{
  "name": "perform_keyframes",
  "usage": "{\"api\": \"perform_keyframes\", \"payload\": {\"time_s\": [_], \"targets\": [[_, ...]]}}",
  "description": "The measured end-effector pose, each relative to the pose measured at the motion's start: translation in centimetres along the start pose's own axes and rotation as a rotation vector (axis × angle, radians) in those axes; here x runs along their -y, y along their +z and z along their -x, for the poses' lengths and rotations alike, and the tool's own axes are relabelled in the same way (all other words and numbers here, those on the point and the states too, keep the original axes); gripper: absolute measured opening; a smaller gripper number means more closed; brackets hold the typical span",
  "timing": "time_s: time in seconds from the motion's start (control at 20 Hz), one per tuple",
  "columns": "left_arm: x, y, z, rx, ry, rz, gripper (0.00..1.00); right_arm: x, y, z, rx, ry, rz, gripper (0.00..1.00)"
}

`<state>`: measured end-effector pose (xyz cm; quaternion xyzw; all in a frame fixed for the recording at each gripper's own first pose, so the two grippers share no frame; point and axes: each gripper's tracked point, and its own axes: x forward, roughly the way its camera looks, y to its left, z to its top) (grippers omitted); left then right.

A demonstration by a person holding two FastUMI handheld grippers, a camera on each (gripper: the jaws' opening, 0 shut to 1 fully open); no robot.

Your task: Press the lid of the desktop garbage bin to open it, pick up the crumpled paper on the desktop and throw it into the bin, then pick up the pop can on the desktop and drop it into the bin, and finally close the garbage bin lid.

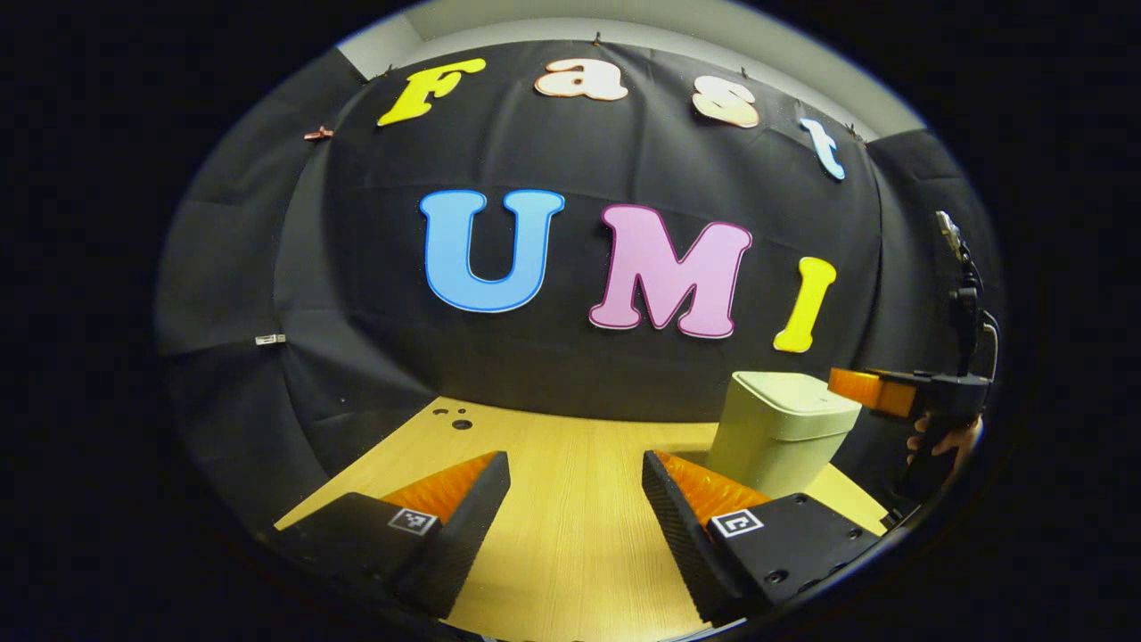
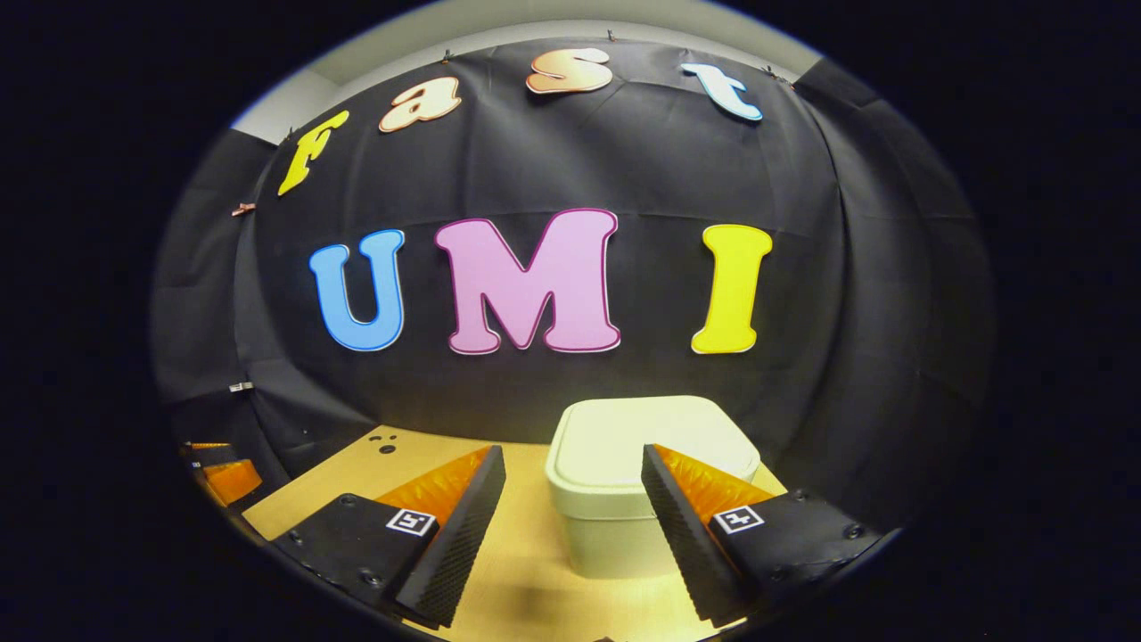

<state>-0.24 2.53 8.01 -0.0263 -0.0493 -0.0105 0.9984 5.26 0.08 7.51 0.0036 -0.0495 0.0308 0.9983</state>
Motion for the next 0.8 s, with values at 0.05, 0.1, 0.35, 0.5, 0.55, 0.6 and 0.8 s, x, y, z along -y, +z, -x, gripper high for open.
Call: {"api": "perform_keyframes", "payload": {"time_s": [0.05,0.1,0.35,0.5,0.55,0.6,0.8], "targets": [[-0.4,-0.3,0.4,-0.008,-0.001,-0.003,0.96,-0.8,-0.5,0.9,-0.007,0.002,0.003,0.97],[-0.5,-0.9,0.9,-0.023,-0.005,-0.005,0.95,-1.4,-1.3,1.7,-0.019,0.001,0.004,0.97],[-0.2,-2.8,3.3,-0.06,-0.026,0.011,0.96,-3.7,-5.7,4.5,-0.118,-0.013,0.012,0.97],[0.0,-3.9,4.3,-0.079,-0.047,0.016,0.96,-4.7,-8.7,5.9,-0.208,-0.027,0.005,0.97],[-0.2,-4.1,4.5,-0.088,-0.053,0.013,0.96,-5.2,-9.5,6.3,-0.231,-0.025,-0.001,0.97],[-0.5,-4.2,4.7,-0.088,-0.054,0.01,0.96,-5.8,-10.2,6.7,-0.254,-0.02,-0.004,0.97],[-2.1,-5.2,5.7,-0.104,-0.045,0.022,0.95,-8.3,-12.3,8.0,-0.31,0.019,0.02,0.97]]}}
